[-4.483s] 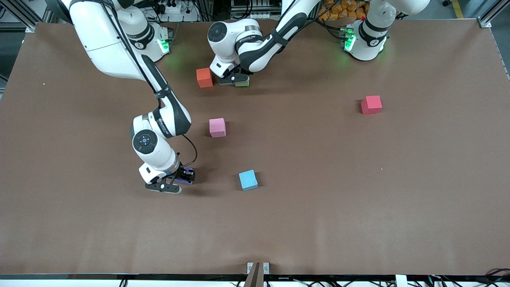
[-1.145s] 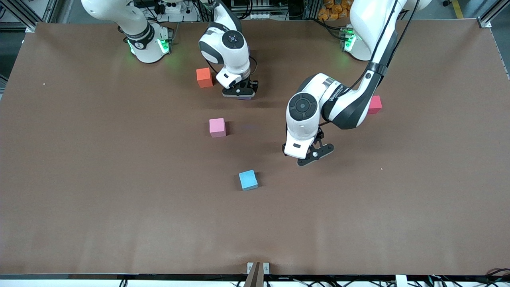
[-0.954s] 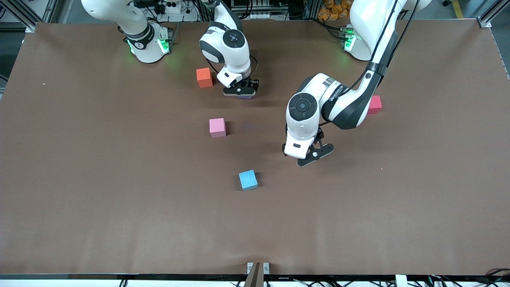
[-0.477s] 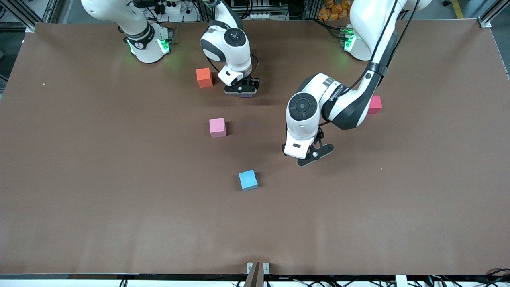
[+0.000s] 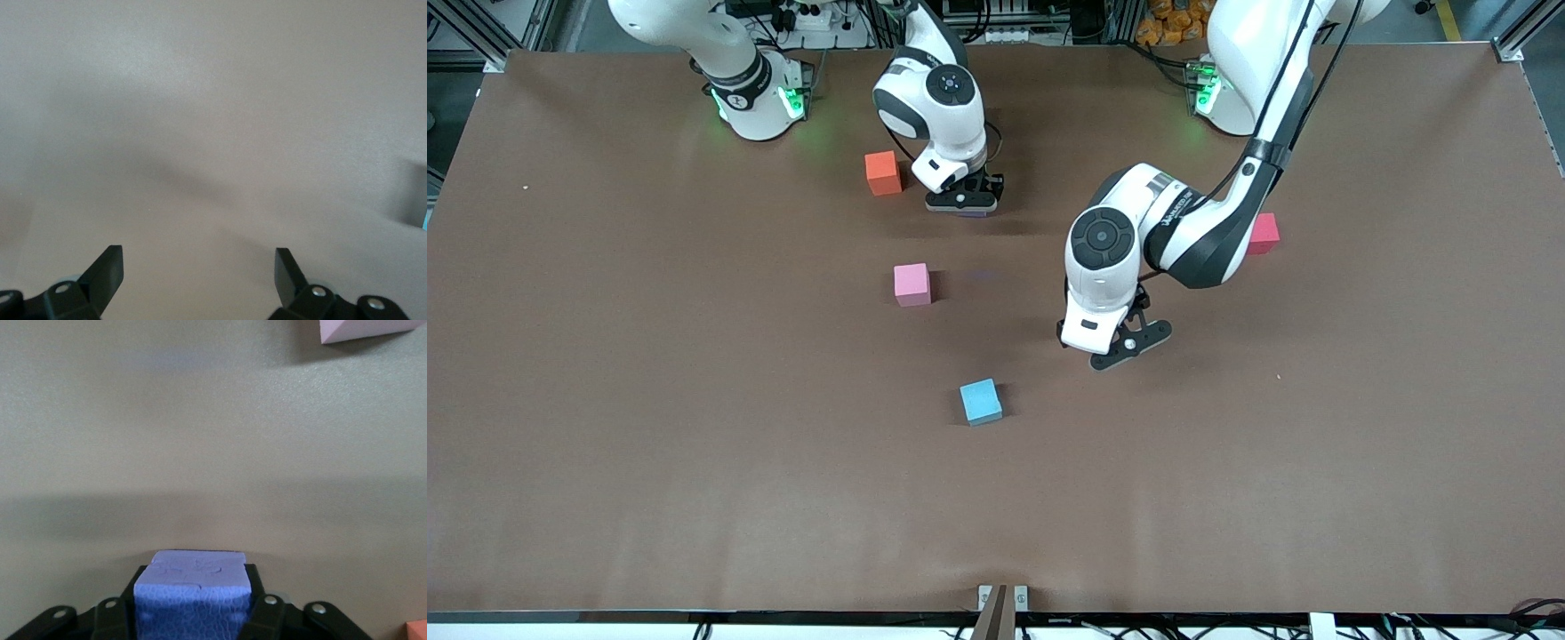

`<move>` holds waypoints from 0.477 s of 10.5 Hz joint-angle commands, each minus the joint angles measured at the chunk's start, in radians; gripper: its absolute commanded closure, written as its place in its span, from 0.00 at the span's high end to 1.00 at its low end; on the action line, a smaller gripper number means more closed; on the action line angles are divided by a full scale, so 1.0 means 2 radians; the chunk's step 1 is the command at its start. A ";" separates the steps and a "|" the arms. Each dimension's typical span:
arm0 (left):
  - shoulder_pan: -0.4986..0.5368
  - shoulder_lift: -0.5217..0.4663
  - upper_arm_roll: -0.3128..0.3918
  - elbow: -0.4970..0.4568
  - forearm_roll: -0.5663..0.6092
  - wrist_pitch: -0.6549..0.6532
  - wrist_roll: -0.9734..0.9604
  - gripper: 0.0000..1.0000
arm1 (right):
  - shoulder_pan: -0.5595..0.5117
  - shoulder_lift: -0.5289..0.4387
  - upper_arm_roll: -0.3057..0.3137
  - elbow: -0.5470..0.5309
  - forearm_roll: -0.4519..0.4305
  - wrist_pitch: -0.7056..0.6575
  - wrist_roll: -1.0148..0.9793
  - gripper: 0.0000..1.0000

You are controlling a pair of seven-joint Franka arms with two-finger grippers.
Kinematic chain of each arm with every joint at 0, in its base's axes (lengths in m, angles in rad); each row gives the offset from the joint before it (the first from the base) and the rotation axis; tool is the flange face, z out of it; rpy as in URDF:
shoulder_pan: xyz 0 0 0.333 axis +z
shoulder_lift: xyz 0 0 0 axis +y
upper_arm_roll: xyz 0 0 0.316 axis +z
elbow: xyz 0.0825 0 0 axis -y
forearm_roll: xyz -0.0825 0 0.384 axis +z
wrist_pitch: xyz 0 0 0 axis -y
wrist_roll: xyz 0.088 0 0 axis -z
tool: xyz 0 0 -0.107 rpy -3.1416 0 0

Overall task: Arrange blocks into number 1
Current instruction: 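Lower the purple cube below the green cube and open the right gripper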

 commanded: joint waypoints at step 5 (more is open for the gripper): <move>-0.002 -0.002 -0.002 -0.006 -0.005 -0.004 0.007 1.00 | -0.091 -0.065 0.000 0.006 -0.002 -0.021 0.002 1.00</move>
